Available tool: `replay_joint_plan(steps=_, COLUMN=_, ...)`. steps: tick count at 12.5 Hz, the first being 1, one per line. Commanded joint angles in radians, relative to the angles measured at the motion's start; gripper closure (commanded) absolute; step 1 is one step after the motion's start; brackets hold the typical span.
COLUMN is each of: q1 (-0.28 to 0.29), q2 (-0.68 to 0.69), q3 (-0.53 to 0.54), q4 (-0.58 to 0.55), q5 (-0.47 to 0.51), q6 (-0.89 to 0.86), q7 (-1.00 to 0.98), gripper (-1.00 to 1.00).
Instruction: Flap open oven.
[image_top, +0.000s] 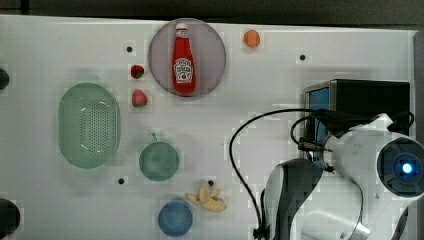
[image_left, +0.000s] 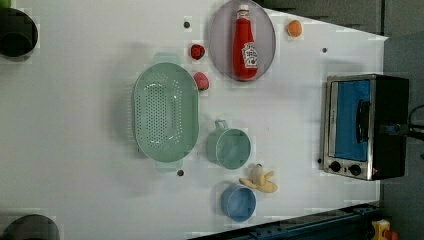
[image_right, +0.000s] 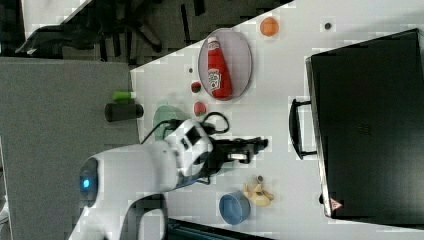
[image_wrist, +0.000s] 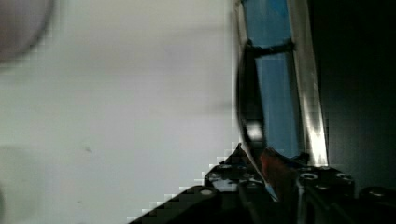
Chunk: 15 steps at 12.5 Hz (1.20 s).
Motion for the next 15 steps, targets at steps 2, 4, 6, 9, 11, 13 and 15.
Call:
replay_joint_plan(steps=2, q1=-0.012, q2=0.065, q3=-0.034, q4=0.009, q5=0.007, q6=0.088, q7=-0.077, gripper=0.65)
replay_joint_plan(steps=4, q1=-0.012, q2=0.110, q3=-0.036, q4=0.009, q5=0.007, q6=0.135, q7=-0.078, gripper=0.65)
replay_joint_plan(steps=6, q1=-0.012, q2=0.157, q3=-0.041, q4=0.009, q5=0.007, q6=0.165, q7=-0.078, gripper=0.65)
replay_joint_plan(steps=9, q1=-0.013, q2=0.218, q3=-0.043, q4=0.009, q5=0.007, q6=0.200, q7=-0.077, gripper=0.65)
replay_joint_plan(steps=11, q1=-0.013, q2=0.249, q3=-0.041, q4=0.008, q5=0.008, q6=0.221, q7=-0.077, gripper=0.65)
replay_joint_plan(steps=13, q1=-0.008, q2=0.264, q3=-0.033, q4=0.008, q5=0.008, q6=0.223, q7=-0.078, gripper=0.65)
replay_joint_plan(steps=15, q1=-0.004, q2=0.266, q3=-0.022, q4=0.009, q5=0.006, q6=0.223, q7=-0.077, gripper=0.65)
